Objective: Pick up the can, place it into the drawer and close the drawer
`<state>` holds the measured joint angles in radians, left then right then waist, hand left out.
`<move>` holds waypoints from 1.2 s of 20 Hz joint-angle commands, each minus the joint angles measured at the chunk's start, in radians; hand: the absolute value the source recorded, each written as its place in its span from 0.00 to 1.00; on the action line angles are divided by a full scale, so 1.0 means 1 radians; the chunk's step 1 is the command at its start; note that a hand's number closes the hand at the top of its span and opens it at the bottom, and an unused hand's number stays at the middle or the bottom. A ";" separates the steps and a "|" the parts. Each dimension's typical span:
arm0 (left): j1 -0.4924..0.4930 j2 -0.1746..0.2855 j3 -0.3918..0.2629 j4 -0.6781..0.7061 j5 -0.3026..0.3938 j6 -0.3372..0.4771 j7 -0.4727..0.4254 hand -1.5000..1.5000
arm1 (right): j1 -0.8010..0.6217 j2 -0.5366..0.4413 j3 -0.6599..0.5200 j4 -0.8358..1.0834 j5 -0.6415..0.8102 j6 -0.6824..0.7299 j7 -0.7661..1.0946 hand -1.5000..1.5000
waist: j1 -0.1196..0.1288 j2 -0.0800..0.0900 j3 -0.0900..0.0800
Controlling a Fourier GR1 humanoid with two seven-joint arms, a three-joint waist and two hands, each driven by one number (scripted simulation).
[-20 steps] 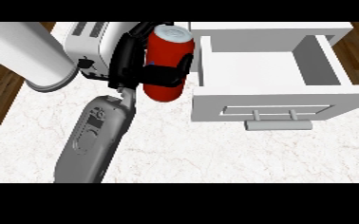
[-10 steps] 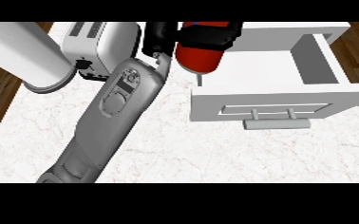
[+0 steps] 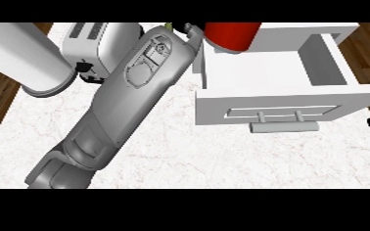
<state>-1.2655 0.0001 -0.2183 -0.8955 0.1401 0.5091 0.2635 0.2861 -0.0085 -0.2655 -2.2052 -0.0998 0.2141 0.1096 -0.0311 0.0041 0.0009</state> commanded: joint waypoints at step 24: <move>-0.201 0.000 -0.269 0.447 0.315 0.142 -0.230 1.00 | -0.097 -0.007 0.031 0.088 0.046 -0.008 -0.022 0.00 | -0.066 0.017 0.002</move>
<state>-1.4790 0.0001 -0.4545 -0.4803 0.4278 0.6233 0.0788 0.1609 -0.0384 -0.2620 -2.1112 -0.0763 0.2017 0.1150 -0.0823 0.0178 0.0025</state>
